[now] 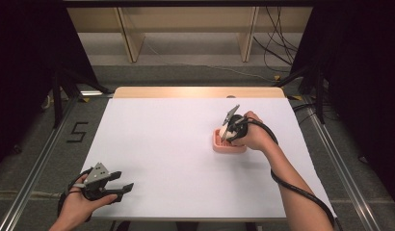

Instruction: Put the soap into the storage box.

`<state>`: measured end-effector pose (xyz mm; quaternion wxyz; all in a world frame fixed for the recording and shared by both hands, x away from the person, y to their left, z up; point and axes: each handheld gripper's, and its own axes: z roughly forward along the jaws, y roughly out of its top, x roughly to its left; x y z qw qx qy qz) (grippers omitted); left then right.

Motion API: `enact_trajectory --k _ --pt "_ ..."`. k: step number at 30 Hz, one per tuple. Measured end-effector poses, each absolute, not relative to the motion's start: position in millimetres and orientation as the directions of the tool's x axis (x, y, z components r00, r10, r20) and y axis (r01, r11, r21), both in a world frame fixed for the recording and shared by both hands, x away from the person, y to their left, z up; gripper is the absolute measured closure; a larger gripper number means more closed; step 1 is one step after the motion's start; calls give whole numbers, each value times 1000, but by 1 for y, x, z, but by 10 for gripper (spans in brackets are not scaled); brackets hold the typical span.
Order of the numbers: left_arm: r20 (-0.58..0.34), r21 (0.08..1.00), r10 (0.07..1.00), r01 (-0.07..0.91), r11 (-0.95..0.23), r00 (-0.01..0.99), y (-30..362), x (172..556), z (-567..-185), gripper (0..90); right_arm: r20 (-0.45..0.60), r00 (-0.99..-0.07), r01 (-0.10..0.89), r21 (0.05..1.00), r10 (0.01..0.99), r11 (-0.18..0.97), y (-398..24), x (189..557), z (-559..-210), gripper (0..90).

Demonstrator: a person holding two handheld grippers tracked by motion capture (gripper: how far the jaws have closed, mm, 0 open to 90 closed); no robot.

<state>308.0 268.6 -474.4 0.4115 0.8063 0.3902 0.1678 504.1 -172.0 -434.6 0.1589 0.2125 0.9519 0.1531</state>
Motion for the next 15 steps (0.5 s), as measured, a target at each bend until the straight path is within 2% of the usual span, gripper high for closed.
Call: enact_trajectory --k 5,8,14,15 --pt "-17 792 757 470 -389 653 271 310 -474 334 -218 -847 377 396 484 837 -171 503 -432 435" --pt "-33 794 762 480 -373 646 270 309 -474 334 -204 -832 398 430 516 811 -173 502 -427 401" --pt "-43 793 765 488 -365 642 269 308 -474 334 -162 -828 406 485 536 774 -180 496 -420 390" --pt "-43 794 766 487 -364 642 269 308 -474 335 -147 -812 429 504 564 749 -181 493 -420 391"
